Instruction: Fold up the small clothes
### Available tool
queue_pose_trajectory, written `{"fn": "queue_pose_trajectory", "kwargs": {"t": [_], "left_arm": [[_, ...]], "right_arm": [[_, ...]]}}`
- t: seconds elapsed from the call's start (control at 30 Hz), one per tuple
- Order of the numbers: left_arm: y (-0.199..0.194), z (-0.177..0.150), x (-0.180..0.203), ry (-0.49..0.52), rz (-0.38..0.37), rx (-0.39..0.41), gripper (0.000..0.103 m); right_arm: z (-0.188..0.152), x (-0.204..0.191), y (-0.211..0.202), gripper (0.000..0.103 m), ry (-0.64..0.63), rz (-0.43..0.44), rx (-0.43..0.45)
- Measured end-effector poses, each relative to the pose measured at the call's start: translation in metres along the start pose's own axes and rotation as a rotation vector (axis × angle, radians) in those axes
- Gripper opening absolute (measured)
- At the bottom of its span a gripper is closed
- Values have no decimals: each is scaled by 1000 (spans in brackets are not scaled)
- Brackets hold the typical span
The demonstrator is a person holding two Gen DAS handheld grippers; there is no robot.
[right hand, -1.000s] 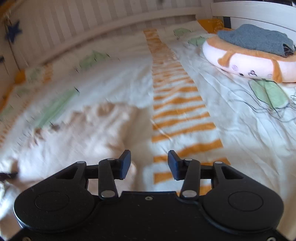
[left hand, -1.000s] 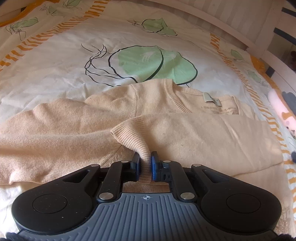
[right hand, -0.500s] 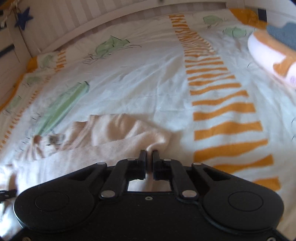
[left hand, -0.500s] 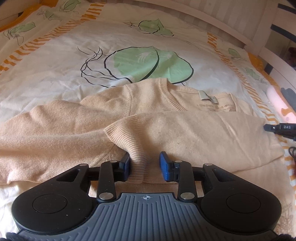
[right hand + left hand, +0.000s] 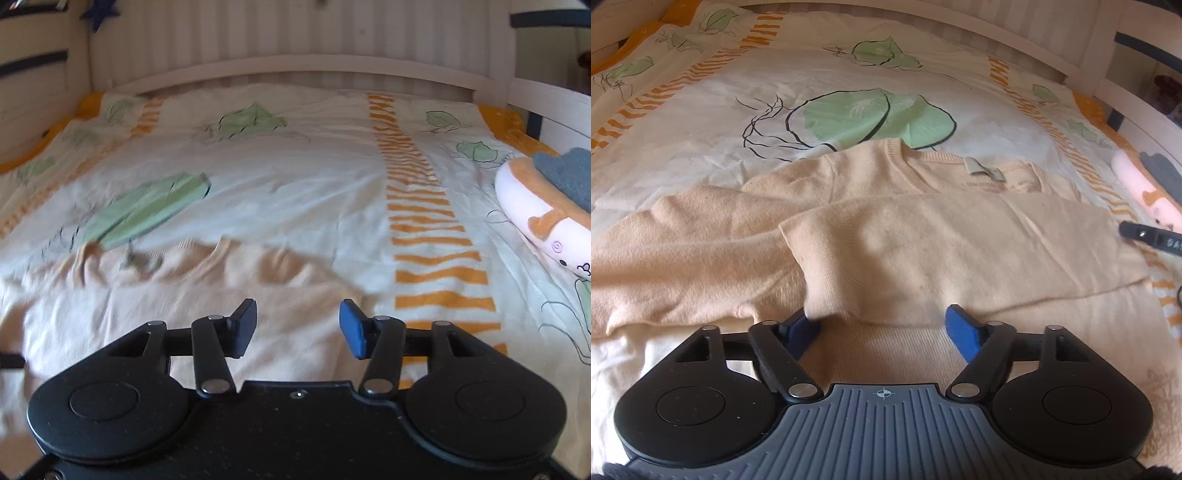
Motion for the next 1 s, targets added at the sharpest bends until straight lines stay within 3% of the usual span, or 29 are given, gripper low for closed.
{"fn": "queue_pose_trajectory", "kwargs": {"t": [0.13, 0.27, 0.37, 0.47, 0.63, 0.8, 1.0], "left_arm": [[-11, -12, 2, 33, 8, -1, 78], [-30, -19, -12, -37, -9, 17, 78], [-48, -21, -28, -113, -28, 48, 79], [-68, -20, -50, -175, 39, 93, 80], [-100, -20, -101, -294, 147, 160, 80], [-124, -27, -159, -476, 252, 224, 81], [-129, -44, -220, -768, 291, 278, 81]], "right_arm": [[-25, 6, 11, 57, 27, -60, -90], [-24, 9, -9, 59, 67, -103, -50], [-23, -6, -38, 59, 85, -40, 2], [-27, -32, -60, 59, 64, 42, 34], [-48, -72, -82, 59, 65, 174, 9], [-68, -96, -91, 59, 52, 236, -49], [-77, -109, -99, 59, 42, 260, -84]]}}
Point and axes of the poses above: each gripper's, at about its wrist camera, not at the fingertips, and y roughly the way its jaws point, x to its right, z to its top, the point moved 3 cm from there along y, roughly the way its jaws point, and after that the axes turned 5 degrees about -z, right-handed, at the moved point
